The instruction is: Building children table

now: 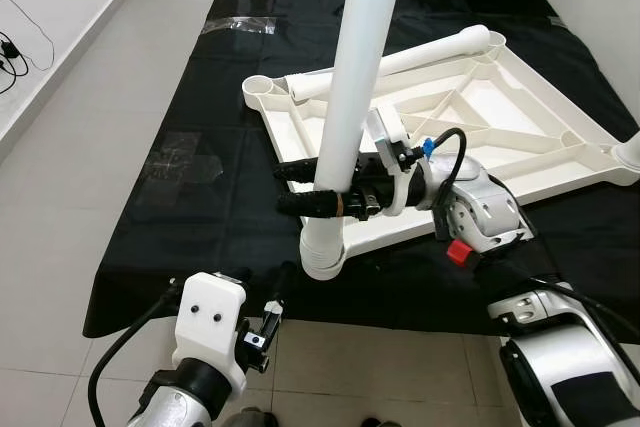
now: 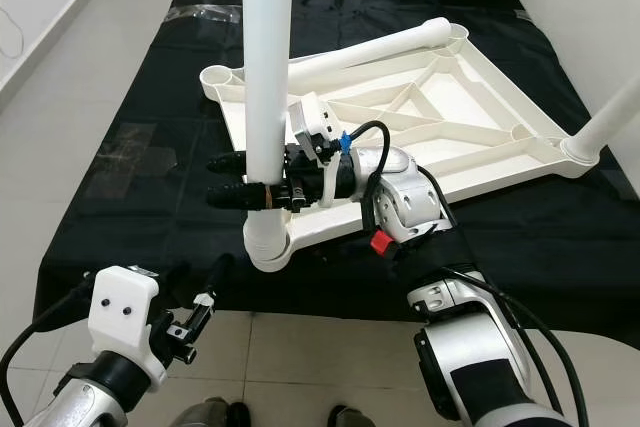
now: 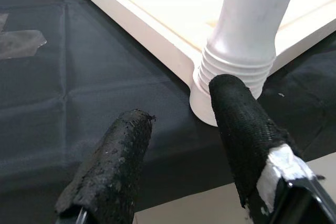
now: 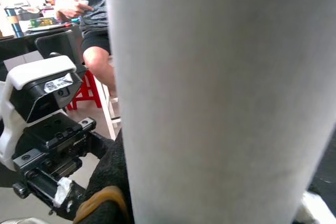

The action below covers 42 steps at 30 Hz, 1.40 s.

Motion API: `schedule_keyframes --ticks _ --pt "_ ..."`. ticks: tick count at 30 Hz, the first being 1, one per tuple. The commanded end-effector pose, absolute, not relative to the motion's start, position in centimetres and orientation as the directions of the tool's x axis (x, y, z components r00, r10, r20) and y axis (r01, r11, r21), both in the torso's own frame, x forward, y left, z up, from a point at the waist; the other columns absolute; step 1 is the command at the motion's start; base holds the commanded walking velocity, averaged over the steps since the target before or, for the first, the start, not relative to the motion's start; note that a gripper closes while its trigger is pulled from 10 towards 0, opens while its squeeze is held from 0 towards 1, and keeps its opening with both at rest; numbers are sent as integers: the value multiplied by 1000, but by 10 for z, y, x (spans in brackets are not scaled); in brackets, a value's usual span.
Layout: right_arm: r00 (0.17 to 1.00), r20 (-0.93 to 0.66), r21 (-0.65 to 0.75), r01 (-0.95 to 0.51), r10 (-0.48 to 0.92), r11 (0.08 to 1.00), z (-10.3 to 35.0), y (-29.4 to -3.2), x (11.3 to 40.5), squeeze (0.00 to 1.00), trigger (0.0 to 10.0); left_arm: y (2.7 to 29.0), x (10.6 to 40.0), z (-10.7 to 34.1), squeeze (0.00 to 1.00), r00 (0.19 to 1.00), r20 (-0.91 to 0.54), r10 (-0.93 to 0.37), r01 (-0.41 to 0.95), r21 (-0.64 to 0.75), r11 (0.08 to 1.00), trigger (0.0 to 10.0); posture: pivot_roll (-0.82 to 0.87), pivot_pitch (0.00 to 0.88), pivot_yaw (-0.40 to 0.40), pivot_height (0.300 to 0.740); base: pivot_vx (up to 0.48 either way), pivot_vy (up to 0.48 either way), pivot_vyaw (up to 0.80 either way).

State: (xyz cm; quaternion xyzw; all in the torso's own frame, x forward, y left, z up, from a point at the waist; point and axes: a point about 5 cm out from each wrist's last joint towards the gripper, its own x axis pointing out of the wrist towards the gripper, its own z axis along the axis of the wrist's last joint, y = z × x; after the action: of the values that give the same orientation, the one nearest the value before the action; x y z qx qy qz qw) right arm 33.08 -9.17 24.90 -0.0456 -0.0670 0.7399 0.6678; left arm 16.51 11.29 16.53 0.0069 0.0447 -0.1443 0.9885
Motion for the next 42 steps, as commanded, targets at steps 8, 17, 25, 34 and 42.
schedule_keyframes --ticks 8,17,25,34,42 --pt "-111 -58 -200 -972 992 -120 242 -90 330 0 10000 113 164 164 0 953 -108 -284 287 9 958 10000 192 219 -30 740 0 0 0" --pt "-81 -67 -225 -970 995 -94 246 -92 333 0 10000 113 164 163 0 953 -108 -284 287 11 958 10000 188 219 -31 740 0 0 0" --pt "-12 -79 -259 -965 997 -32 245 -94 336 0 10000 112 165 163 0 952 -107 -287 290 14 957 10000 185 214 -31 740 0 0 0" --pt "53 -49 -283 -958 997 37 245 -98 330 0 10000 112 167 162 0 951 -104 -292 295 16 955 10000 179 201 -28 740 0 0 0" --pt "144 -45 -269 -955 989 126 238 -100 332 0 10000 112 167 163 0 951 -99 -294 297 19 955 10000 180 192 -28 740 0 0 0"
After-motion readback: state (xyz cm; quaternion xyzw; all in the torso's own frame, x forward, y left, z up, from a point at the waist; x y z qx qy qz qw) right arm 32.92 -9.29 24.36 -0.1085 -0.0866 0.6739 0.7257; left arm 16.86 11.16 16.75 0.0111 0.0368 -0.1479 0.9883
